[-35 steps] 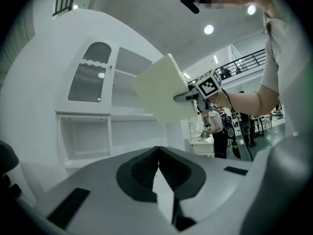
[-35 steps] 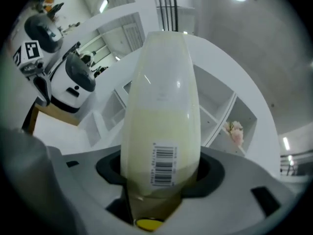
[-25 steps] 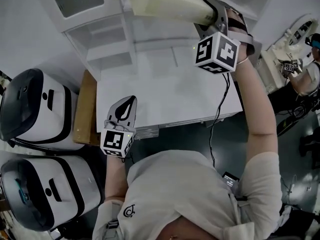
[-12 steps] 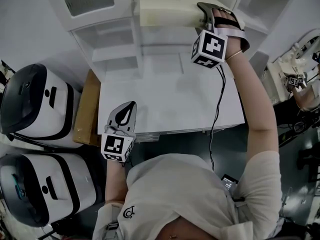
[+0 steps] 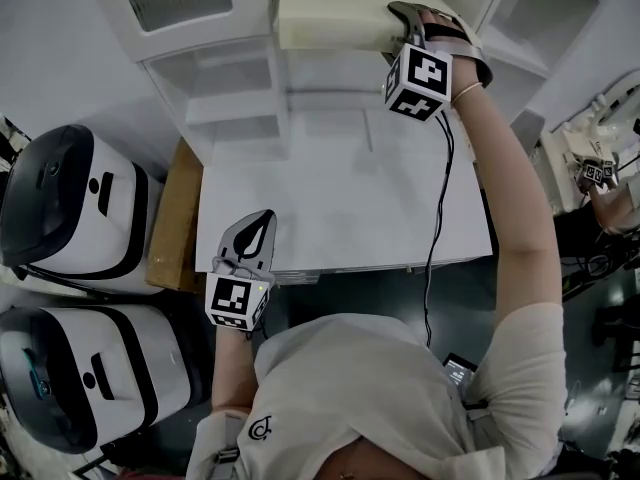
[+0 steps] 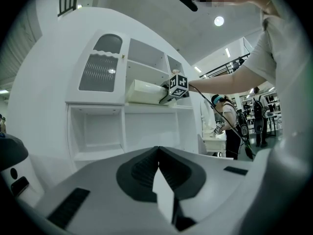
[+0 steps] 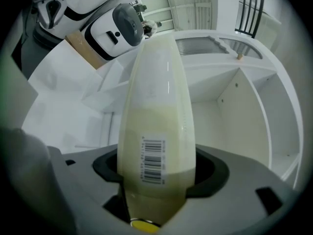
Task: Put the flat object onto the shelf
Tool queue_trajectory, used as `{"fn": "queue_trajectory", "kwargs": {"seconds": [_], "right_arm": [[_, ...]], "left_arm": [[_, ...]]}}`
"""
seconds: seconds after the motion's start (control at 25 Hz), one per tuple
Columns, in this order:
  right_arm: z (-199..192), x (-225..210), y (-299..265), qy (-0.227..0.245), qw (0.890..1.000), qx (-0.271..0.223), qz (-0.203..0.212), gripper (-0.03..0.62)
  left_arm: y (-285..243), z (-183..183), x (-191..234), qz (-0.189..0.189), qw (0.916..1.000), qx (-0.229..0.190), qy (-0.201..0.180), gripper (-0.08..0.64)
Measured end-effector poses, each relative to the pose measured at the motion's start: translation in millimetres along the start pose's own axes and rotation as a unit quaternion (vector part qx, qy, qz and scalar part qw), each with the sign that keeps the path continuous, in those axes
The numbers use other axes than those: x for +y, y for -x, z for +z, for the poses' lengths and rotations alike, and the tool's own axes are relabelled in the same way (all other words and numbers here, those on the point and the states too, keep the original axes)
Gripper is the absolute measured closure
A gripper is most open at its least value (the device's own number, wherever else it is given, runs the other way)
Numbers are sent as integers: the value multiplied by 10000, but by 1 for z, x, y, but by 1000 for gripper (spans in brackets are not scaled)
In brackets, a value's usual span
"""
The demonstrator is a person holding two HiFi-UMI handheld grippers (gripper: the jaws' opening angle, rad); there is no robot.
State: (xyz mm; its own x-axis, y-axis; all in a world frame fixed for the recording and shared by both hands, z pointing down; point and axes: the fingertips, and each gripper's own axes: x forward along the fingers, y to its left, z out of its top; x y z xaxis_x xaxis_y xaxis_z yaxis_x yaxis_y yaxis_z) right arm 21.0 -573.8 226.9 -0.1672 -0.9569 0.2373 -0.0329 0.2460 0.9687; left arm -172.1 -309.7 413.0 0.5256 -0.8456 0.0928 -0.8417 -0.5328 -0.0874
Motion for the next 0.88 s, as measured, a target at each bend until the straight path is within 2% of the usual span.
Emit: {"fn": "queue_trajectory", "kwargs": {"seconds": [0.4,0.56,0.88], "right_arm": [[-1,9,-48,-286,9987,-97,407,208],[-4,12,-69,-240,9978,-73,616,117],[-6,7,-90,-259,9978,15,616,115]], "left_arm": [[0,-9,17,186,9997,88,157,546],[-6,-7,28,261,9996,120,76,546],[-21,-5,36,320,9994,151,46,546]]}}
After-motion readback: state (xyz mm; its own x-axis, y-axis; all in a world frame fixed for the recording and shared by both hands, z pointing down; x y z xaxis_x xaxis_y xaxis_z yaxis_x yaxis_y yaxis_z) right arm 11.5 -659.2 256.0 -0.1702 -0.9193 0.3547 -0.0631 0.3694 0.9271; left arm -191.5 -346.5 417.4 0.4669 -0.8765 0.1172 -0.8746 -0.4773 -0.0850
